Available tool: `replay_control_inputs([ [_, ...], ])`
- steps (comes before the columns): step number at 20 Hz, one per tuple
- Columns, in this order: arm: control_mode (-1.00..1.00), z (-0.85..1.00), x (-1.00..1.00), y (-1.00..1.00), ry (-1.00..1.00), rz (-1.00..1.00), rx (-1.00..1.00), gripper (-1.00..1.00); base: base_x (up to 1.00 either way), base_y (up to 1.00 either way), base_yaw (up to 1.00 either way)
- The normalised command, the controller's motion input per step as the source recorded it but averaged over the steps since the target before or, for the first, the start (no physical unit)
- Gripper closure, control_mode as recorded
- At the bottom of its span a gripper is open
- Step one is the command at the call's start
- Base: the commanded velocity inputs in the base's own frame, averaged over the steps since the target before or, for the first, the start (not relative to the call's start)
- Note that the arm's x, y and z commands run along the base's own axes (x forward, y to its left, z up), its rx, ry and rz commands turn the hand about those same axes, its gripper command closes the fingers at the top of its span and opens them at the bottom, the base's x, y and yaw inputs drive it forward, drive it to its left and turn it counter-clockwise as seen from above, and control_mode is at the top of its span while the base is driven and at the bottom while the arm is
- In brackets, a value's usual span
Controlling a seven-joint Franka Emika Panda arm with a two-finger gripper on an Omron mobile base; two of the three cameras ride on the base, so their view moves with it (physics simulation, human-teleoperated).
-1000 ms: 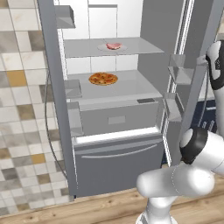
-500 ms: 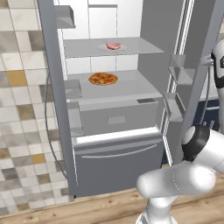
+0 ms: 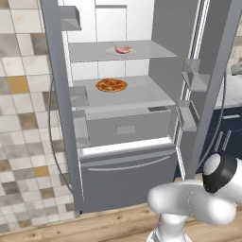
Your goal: Retrieve the steak from the fridge and place it on the saucepan with marinade on the stove.
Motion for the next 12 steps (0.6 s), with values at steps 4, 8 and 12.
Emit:
replay_control_inputs([
  [4,-1.00,0.14,-0.72,0.85,0.01,-0.02,-0.08,-1.00,0.00,0.00,0.00],
  [8,-1.00,0.03,-0.47,1.00,0.00,-0.10,-0.13,-1.00,0.00,0.00,0.00],
  [12,-1.00,-0.16,-0.06,1.00,-0.01,-0.19,-0.20,-1.00,0.00,0.00,0.00],
])
